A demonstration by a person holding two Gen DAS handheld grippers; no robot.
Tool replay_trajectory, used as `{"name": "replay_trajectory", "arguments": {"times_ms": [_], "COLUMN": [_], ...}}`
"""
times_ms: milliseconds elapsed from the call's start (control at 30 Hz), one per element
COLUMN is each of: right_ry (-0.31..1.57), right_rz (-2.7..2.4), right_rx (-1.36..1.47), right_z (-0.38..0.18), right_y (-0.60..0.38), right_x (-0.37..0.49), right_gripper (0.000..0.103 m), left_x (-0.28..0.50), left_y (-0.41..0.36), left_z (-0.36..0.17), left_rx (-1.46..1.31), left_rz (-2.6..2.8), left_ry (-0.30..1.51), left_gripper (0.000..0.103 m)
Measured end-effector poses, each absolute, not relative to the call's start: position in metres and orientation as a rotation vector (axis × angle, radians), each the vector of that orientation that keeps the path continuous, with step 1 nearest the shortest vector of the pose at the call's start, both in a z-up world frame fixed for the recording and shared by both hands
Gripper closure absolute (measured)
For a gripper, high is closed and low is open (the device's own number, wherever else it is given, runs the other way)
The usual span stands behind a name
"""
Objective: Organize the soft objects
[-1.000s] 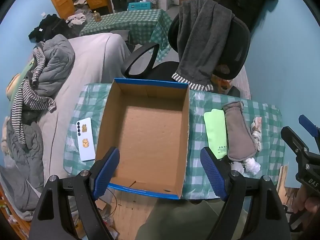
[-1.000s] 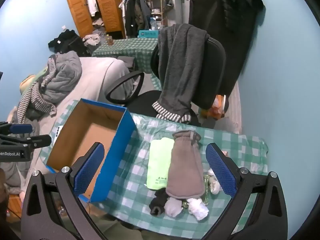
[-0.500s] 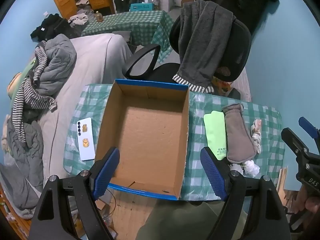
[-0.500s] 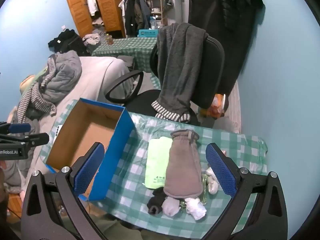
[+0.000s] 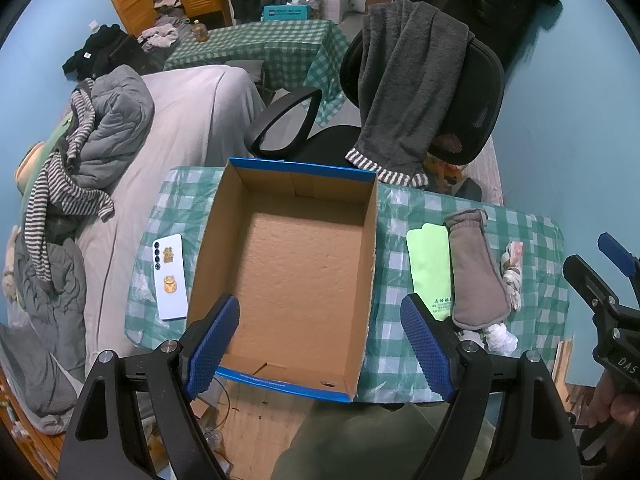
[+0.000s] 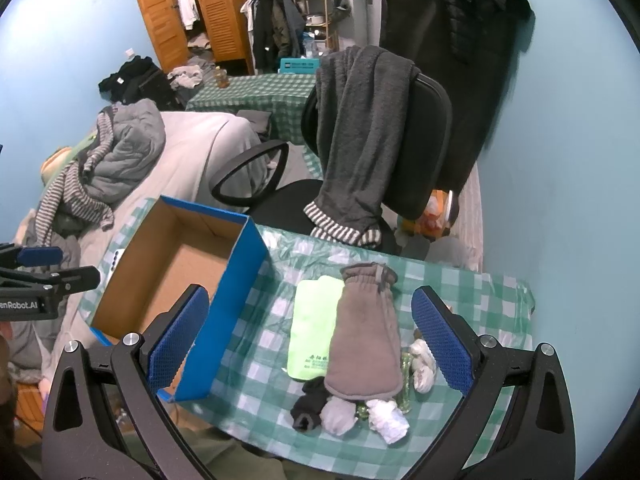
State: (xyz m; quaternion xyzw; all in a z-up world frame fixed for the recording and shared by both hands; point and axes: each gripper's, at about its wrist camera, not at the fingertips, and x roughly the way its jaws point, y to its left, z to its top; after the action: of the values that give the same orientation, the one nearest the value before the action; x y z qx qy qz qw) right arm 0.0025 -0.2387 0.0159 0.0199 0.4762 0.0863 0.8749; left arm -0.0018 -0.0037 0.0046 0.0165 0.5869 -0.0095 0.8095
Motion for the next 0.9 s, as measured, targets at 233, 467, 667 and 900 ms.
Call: {"name": "replay_trajectory", "arguments": {"times_ms": [233, 467, 667, 900], "right_ry": [0.998, 0.998, 0.999, 1.0], "right_rz": [0.18, 0.18, 0.181, 0.181], "right_rx": [0.041, 0.039, 0.039, 0.04], "right_z": [0.0158, 0.0149, 0.0152, 0.016], "right_y": [-0.2394, -0.2406, -0.2426, -0.2452], "right_x": [0.0048, 0.0072, 0.0084, 0.009], "right_gripper": [0.002, 0.002, 0.002, 0.002], "left_x": [-0.001, -0.0009, -0.0001, 0.0022], "left_y": [-0.0033, -0.0033, -0.0035, -0.0095], "left_z": [0.0042, 0.0041, 0.0044, 0.0054], "left_rx": [0.032, 0.032, 0.033, 0.037], "left_rz": [-0.019, -0.019, -0.018, -0.017], "left_ry": [1.258, 1.258, 1.258, 1.26], "left_gripper": [0.019, 0.019, 0.019, 0.019]}}
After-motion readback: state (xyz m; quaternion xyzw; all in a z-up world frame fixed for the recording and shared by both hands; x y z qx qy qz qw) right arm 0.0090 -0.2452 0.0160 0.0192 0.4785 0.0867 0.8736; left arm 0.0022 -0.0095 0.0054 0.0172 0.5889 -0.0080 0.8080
